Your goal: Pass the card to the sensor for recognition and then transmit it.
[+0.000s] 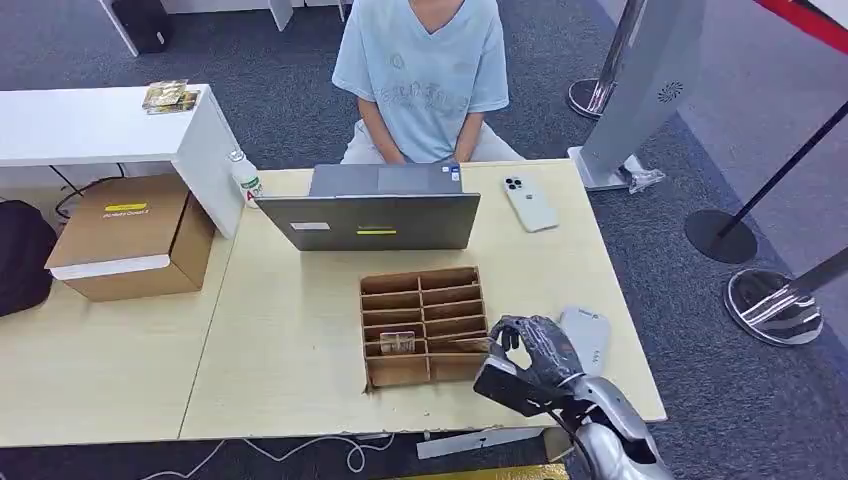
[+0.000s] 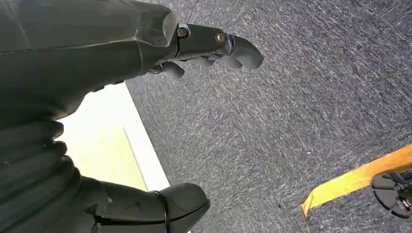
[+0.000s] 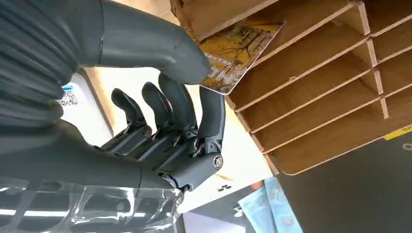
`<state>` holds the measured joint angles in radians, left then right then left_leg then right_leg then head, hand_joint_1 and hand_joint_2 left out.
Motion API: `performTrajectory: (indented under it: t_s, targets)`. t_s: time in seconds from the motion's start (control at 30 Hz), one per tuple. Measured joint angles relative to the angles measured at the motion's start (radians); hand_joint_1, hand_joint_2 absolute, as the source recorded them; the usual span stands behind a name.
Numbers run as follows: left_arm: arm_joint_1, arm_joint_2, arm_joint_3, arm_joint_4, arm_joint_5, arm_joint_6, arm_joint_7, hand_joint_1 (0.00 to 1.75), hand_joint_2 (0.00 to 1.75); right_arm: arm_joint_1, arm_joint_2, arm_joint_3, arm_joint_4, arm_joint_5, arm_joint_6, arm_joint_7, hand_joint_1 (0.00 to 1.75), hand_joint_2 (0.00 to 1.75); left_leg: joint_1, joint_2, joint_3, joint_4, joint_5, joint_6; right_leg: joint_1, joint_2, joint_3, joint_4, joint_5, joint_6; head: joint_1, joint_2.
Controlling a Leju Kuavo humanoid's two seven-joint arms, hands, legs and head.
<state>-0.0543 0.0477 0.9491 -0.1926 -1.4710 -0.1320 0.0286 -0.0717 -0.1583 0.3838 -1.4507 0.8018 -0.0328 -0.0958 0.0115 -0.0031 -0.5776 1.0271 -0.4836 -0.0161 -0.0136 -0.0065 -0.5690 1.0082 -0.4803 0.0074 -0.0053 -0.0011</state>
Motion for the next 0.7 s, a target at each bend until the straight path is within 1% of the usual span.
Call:
performTrajectory:
  t_s: [0.07, 0.1, 0.13, 0.17, 0.57, 0.7]
  targets:
    - [0.000, 0.000, 0.000, 0.000, 0.000, 0.000, 0.000, 0.00, 1.75, 0.000, 0.000, 0.001, 0.000, -0.002, 0.000, -0.002, 1.54, 1.75, 0.000, 0.000, 0.000, 0.000, 0.000, 0.000, 0.000, 0.000, 0.000, 0.000, 0.000, 0.000, 0.000, 0.000]
    - [0.000, 0.000, 0.000, 0.000, 0.000, 0.000, 0.000, 0.00, 1.75, -0.001, 0.000, 0.001, 0.000, -0.003, 0.000, -0.002, 1.57, 1.75, 0.000, 0.000, 0.000, 0.000, 0.000, 0.000, 0.000, 0.000, 0.000, 0.000, 0.000, 0.000, 0.000, 0.000]
    - [0.000, 0.000, 0.000, 0.000, 0.000, 0.000, 0.000, 0.00, 1.75, -0.001, 0.000, 0.001, 0.000, -0.006, 0.001, -0.003, 1.62, 1.75, 0.000, 0.000, 0.000, 0.000, 0.000, 0.000, 0.000, 0.000, 0.000, 0.000, 0.000, 0.000, 0.000, 0.000]
    - [0.000, 0.000, 0.000, 0.000, 0.000, 0.000, 0.000, 0.00, 1.75, -0.001, 0.000, 0.001, 0.000, -0.008, 0.002, -0.004, 1.75, 1.75, 0.000, 0.000, 0.000, 0.000, 0.000, 0.000, 0.000, 0.000, 0.000, 0.000, 0.000, 0.000, 0.000, 0.000]
    - [0.000, 0.000, 0.001, 0.000, 0.000, -0.001, 0.000, 0.00, 1.75, -0.007, 0.000, 0.002, -0.019, -0.094, 0.002, -0.038, 1.75, 1.75, 0.000, 0.000, 0.000, 0.000, 0.000, 0.000, 0.000, 0.000, 0.000, 0.000, 0.000, 0.000, 0.000, 0.000]
    - [0.000, 0.000, 0.005, 0.000, 0.000, 0.000, 0.000, 0.00, 1.75, -0.010, -0.001, 0.000, -0.029, -0.151, 0.009, -0.061, 1.75, 1.75, 0.000, 0.000, 0.000, 0.000, 0.000, 0.000, 0.000, 0.000, 0.000, 0.000, 0.000, 0.000, 0.000, 0.000]
